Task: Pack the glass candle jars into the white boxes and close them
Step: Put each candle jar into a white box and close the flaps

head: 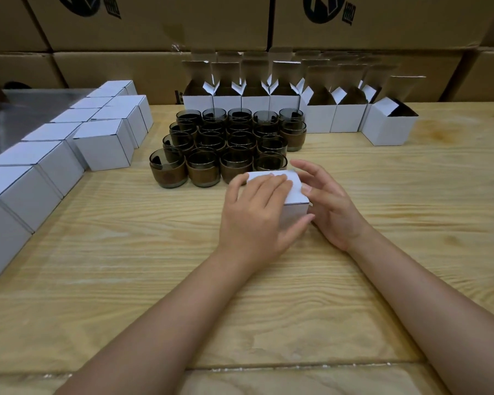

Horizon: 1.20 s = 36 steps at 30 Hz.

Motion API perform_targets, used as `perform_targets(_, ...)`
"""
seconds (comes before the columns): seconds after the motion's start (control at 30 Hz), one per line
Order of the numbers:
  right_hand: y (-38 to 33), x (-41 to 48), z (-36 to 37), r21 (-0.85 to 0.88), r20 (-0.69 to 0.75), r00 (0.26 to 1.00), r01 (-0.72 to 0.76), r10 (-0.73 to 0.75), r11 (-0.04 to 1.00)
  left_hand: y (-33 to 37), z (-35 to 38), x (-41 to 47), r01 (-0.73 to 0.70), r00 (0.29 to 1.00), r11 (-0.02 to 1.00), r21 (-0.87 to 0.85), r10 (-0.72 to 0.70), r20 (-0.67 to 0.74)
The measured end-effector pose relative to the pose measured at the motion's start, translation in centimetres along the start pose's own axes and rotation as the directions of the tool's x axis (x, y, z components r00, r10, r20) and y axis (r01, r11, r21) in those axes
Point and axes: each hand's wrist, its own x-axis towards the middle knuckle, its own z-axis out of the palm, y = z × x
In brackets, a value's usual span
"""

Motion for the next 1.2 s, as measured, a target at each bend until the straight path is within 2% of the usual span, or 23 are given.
perform_targets(0.1, 0.0, 0.0, 0.1, -0.036, 0.018, 0.999, -0.037, 0.038, 0.999, 0.1, -0.7, 0.6, -0.019, 0.999, 0.993, 0.116, 0.016, 0.027)
perform_targets(0.27, 0.1, 0.1, -0.1, -0.007, -0.007, 0.997, -0.073, 0.073, 0.997, -0.4, -2.2, 0.4, -0.010, 0.999, 0.991, 0.134, 0.004, 0.042)
perform_targets(0.4, 0.2, 0.1, -0.2, -0.026, -0.012, 0.996, -0.088, 0.087, 0.996, -3.7, -4.7, -1.2, -0.047, 0.998, 0.978, 0.202, 0.038, 0.050)
perform_targets(0.47, 0.2, 0.2, -0.2, -0.016, -0.021, 0.996, -0.089, 0.089, 0.996, -5.9, -5.9, -2.3, -0.028, 0.997, 0.969, 0.244, 0.010, 0.071)
perform_targets(0.63, 0.2, 0.3, -0.4, -0.007, -0.040, 0.995, -0.090, 0.090, 0.996, -11.9, -8.4, -4.2, 0.148, 0.971, 0.906, 0.397, -0.208, 0.115)
perform_targets(0.8, 0.3, 0.3, -0.4, -0.007, -0.047, 0.995, -0.093, 0.092, 0.996, -16.8, -9.3, -5.6, 0.389, 0.900, 0.874, 0.290, -0.428, 0.081)
perform_targets(1.03, 0.4, 0.5, -0.4, 0.023, -0.065, 0.993, -0.098, 0.099, 0.995, -21.7, -9.0, -5.5, 0.466, 0.813, 0.819, 0.335, -0.546, 0.203)
perform_targets(1.13, 0.5, 0.6, -0.5, 0.032, -0.070, 0.992, -0.100, 0.102, 0.994, -23.4, -8.7, -5.1, 0.602, 0.715, 0.760, 0.246, -0.650, 0.258)
perform_targets(1.2, 0.6, 0.7, -0.6, 0.039, -0.070, 0.992, -0.101, 0.104, 0.994, -24.1, -8.5, -4.9, 0.634, 0.697, 0.745, 0.208, -0.667, 0.265)
